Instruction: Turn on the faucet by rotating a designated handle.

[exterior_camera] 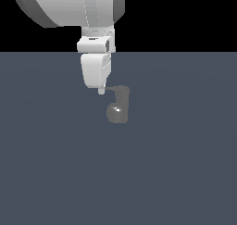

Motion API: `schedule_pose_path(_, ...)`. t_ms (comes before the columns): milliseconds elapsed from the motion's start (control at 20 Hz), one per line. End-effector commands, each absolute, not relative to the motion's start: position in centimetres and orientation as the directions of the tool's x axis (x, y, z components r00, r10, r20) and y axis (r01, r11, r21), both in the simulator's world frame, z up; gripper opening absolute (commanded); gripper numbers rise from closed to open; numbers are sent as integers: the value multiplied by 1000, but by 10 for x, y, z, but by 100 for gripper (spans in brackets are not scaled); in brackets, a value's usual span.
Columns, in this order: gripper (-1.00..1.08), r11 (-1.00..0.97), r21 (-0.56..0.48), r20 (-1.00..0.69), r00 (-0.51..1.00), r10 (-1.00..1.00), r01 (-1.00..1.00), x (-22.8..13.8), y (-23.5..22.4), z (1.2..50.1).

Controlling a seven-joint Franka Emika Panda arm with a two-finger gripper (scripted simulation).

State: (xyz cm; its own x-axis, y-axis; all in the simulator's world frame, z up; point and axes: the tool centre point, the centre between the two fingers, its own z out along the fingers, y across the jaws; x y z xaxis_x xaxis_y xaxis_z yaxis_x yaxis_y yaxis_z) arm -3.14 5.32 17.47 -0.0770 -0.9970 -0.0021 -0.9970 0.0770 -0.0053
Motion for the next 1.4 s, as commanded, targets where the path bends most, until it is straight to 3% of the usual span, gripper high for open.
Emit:
schedule_pose_path(0, -100, 77, -5, -2, -77, -997, -997, -33, 48, 175)
schedule_pose_path(700, -100, 86, 0, 0, -86, -996, -996, -55, -29, 173)
schedule_pose_path(750, -100, 44, -4, -5, -44, -999, -999, -52, -1, 175)
schedule_pose_path(1350, -100, 69, -2, -2, -69, -998, -998, -29, -57, 174)
